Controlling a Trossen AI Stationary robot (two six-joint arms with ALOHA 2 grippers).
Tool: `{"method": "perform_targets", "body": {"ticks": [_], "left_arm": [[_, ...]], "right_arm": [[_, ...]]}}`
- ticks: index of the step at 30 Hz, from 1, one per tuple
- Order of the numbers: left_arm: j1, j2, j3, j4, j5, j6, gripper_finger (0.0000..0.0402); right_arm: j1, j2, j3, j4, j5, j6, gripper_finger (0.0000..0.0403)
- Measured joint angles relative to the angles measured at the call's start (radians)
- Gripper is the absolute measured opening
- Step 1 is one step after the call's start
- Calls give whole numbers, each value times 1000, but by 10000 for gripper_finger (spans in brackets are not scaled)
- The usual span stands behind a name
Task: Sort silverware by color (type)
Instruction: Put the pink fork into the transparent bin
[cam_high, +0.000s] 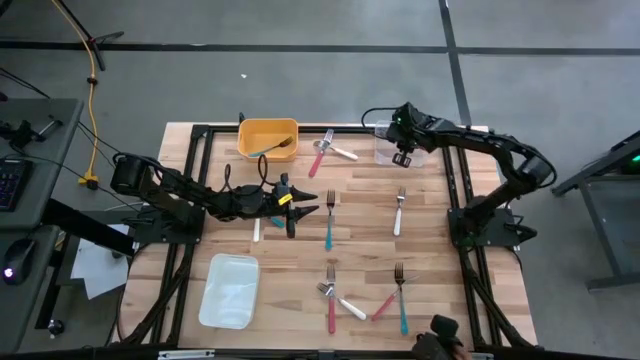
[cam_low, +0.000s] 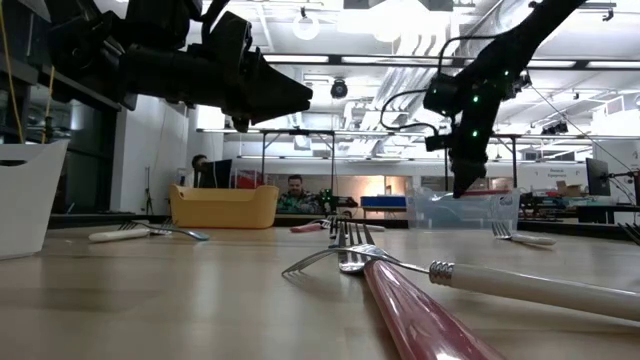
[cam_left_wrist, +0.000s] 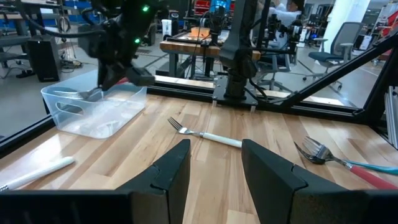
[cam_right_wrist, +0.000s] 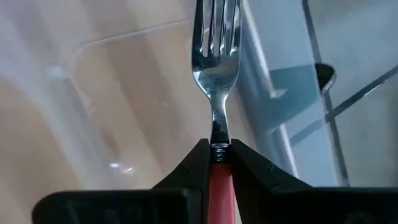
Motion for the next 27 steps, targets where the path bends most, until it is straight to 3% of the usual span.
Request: {"method": "perform_targets", "body": {"ticks": [16, 27], "left_arm": [[0, 0, 0, 0, 0, 0, 138], [6, 0, 0, -1, 0, 0, 138]], "right_arm": [[-32, 97, 0, 53, -92, 7, 46], [-16, 38, 4, 97, -25, 26, 113]]}}
